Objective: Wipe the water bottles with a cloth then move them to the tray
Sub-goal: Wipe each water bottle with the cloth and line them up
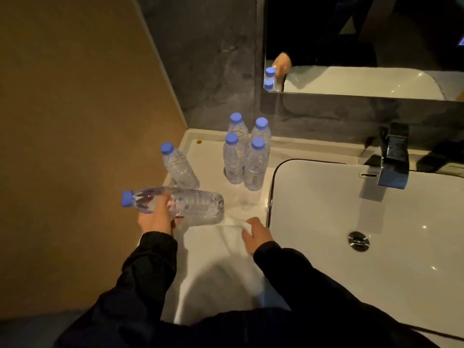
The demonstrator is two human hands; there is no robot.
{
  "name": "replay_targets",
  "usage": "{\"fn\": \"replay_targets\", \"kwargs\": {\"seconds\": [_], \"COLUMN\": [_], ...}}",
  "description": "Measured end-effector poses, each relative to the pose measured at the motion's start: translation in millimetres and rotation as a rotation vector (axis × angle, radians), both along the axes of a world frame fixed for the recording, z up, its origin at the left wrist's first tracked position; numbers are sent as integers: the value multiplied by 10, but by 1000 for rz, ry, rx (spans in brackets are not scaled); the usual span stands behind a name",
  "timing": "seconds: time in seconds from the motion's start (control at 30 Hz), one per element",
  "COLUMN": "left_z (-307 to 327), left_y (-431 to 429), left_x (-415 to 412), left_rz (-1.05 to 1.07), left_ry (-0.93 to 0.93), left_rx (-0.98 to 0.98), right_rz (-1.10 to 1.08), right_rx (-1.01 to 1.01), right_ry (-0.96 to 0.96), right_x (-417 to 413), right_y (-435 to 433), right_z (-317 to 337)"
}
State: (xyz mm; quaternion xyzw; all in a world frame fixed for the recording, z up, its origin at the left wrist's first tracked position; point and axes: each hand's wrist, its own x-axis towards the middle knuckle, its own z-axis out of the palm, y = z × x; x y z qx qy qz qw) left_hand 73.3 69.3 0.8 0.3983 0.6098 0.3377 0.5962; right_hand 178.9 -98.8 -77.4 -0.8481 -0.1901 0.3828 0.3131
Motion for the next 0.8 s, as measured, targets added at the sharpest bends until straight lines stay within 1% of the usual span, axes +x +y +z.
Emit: {"fn": "replay_targets", "kwargs": {"seconds": [0.1, 0.23, 0.27, 0.33, 0.4, 0.5, 0.67, 0.73, 0.8], "left_z": [34, -74, -111, -148, -136, -147, -200, -203, -206], "left_y": [-25, -193, -239, -328, -390, -429, -457, -495, -530], "left_x": [-369, -703, -754, -807, -805, -779, -744, -722, -695], "left_rz": [-14, -43, -42, -39, -3, 67, 177, 232, 313], "left_ry": [-42, -66, -74, -71, -65, -44, 7, 32, 26], "left_rx": [-61, -157, -174, -186, -188, -192, -178, -172, -210], "right_rz": [-111, -206, -211, -152, -54, 84, 220, 323, 456], "right_rx": [67, 285, 313, 328, 299, 235, 246, 240, 174], "right_ry": [114, 300, 332, 338, 285, 109, -40, -109, -173], "right_x": [46, -93, -124, -182, -235, -318, -409, -453, -549], "right_y": [171, 337, 356, 371, 347, 297, 137, 61, -10], "right_z": [56, 235, 258, 274, 280, 302, 381, 423, 418]}}
